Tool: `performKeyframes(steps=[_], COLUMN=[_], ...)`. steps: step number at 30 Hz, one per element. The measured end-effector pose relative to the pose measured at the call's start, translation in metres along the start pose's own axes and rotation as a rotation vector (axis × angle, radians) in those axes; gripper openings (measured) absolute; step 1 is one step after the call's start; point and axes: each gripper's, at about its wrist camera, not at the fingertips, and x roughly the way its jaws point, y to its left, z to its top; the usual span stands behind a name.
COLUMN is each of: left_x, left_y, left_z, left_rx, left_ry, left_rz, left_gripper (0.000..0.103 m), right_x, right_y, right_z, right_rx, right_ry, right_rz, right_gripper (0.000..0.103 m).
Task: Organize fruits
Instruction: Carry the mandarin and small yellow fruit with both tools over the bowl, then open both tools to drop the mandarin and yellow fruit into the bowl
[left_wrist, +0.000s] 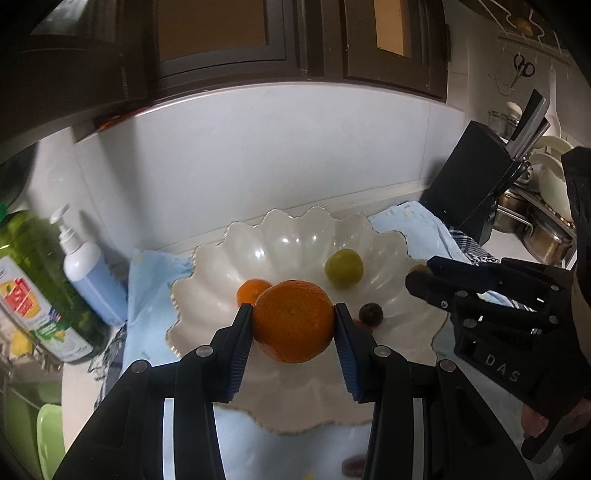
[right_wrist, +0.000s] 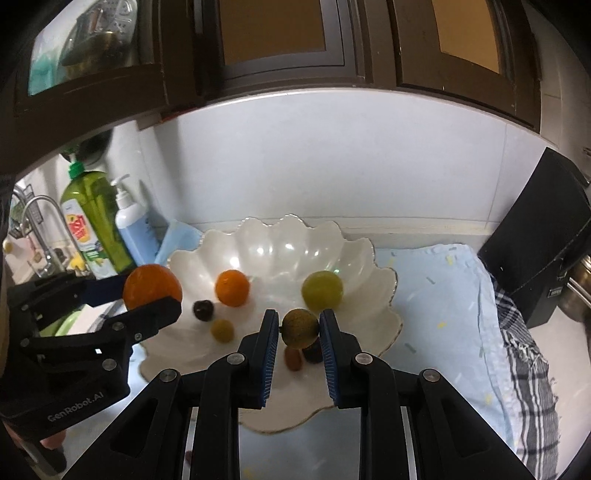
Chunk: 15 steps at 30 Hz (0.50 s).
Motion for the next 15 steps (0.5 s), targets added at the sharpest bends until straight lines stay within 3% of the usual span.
performKeyframes(steps=[15], left_x=[0.071], left_y=[-0.006], left_z=[0.015], left_rx=[0.051], left_ry=[0.109], left_rz=[-0.010], left_gripper=[0.043], right_x=[0.050], right_y=[-0.022], right_z=[0.005], right_rx=[-0.011], right_ry=[0.098], right_rz=[-0.023], right_gripper=[0.024])
